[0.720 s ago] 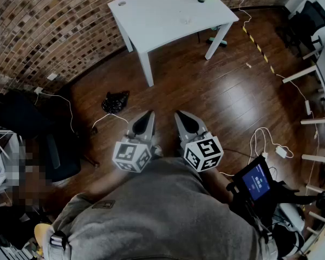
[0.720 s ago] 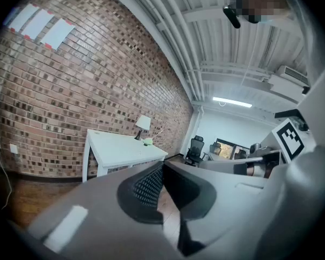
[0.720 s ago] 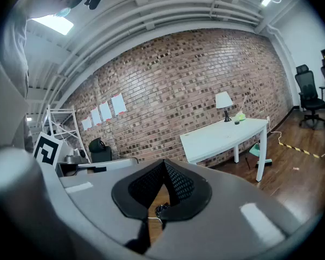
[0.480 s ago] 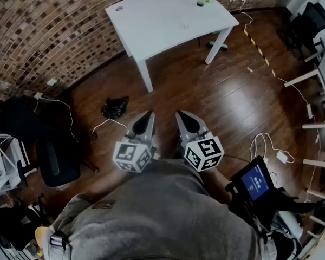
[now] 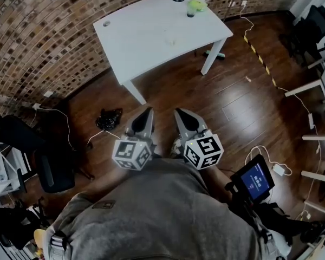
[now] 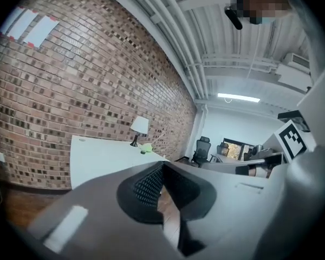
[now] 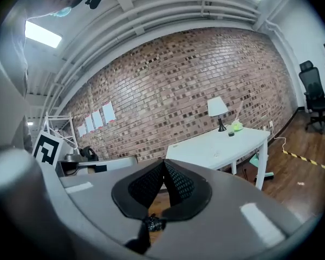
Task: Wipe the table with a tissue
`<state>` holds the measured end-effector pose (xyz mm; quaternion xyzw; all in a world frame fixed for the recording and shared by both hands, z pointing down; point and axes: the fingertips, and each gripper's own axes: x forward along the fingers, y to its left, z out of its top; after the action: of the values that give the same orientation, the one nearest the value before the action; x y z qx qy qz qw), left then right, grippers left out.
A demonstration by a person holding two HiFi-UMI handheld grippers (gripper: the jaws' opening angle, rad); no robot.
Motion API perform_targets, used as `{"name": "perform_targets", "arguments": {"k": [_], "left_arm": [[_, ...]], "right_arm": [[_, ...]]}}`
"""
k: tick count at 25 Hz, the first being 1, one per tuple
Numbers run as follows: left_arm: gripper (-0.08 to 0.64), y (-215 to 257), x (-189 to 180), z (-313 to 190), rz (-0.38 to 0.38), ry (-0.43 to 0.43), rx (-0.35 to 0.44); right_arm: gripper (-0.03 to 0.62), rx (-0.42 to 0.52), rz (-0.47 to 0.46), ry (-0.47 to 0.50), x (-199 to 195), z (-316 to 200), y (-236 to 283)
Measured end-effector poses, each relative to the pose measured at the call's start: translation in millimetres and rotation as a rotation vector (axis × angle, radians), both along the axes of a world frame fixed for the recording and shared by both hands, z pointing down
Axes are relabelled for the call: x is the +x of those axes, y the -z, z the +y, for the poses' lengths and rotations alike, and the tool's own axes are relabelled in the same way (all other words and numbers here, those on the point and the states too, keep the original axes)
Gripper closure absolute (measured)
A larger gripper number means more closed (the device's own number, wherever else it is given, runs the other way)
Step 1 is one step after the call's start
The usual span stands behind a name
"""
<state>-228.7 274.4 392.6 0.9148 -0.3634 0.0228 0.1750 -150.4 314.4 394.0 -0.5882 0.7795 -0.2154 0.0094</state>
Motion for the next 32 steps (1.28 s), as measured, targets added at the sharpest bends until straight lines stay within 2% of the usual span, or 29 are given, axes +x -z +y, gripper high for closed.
{"name": "perform_targets", "arguments": {"k": [6, 13, 25, 32], "left_arm": [[0.558, -6, 45, -22, -0.009, 0.012, -0.011], [0.558, -12, 76, -59, -0.029, 0.000, -0.023], [0.558, -12, 128, -211, 0.010, -0.020, -0.024], [0.558, -22, 143, -266, -0.013, -0.023, -0.064]], "right_arm": [[0.581, -0.005, -0.007, 0.001, 47, -24, -6], [0.581, -0.023, -0.032, -0.010, 74, -61, -13], [0.581, -0.042, 0.036, -0.024, 123, -210, -17], [0.581, -0.070, 0.034, -0.035, 144, -270, -24]]}}
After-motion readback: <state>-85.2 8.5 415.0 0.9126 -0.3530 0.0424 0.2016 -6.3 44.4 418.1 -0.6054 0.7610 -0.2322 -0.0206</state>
